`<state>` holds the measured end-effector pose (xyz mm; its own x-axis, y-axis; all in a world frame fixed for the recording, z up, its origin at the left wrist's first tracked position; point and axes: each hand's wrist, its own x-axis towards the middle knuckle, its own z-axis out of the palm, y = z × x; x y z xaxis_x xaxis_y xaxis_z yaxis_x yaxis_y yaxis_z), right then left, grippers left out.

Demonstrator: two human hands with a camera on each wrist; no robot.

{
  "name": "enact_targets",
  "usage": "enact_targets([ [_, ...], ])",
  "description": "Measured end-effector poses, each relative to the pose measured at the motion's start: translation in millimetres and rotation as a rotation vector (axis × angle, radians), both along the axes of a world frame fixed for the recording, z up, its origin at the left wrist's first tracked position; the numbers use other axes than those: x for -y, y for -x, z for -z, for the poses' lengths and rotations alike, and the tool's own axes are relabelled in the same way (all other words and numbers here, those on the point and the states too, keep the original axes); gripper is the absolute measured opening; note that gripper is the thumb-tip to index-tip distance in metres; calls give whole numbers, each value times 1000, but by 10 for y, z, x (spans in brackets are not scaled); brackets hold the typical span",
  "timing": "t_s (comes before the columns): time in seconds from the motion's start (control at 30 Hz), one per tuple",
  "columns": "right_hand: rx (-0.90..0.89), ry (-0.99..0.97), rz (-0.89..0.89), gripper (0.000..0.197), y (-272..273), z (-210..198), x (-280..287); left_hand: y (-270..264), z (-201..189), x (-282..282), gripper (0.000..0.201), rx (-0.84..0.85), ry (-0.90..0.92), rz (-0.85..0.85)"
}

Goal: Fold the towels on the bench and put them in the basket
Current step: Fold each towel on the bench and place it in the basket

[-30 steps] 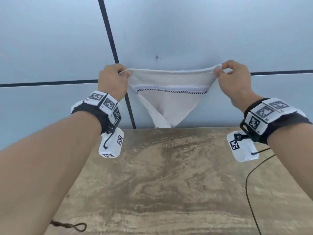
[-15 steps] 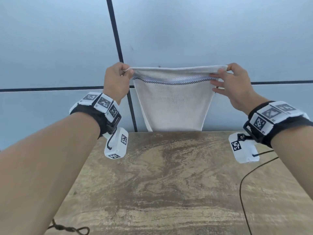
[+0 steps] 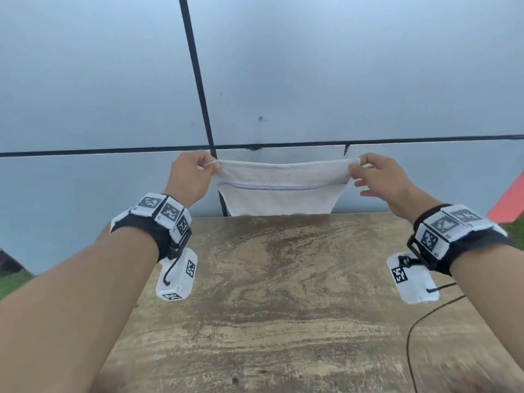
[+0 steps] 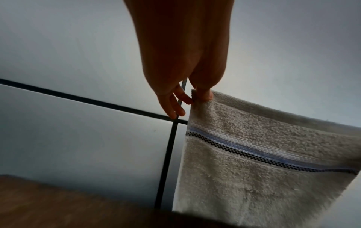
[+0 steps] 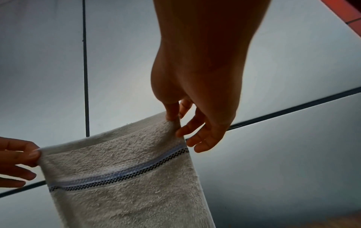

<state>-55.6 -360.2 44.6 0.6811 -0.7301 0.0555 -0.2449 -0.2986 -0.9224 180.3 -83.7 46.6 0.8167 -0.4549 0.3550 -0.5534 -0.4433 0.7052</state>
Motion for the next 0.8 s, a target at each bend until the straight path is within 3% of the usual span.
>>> enact_targets([
  [0.13,-56,99,-62,20,317,223,-212,289,185,-363,21,-79,-65,67],
  [0.3,-56,214,-139,21,798,470,-560,656,401,-808,20,-97,-207,190],
  [0.47,-119,259,-183,20,1226,664,-823,1049,560,-1156,19,-70,-312,208],
  [0.7,-77,42,-229,21,1593,757,-1055,1479,694,-1447,22,-104,-318,234],
  [0.8,-127,-34,-287,22,1784,682,-1128,1580,697,-1550,22,-221,-403,300],
])
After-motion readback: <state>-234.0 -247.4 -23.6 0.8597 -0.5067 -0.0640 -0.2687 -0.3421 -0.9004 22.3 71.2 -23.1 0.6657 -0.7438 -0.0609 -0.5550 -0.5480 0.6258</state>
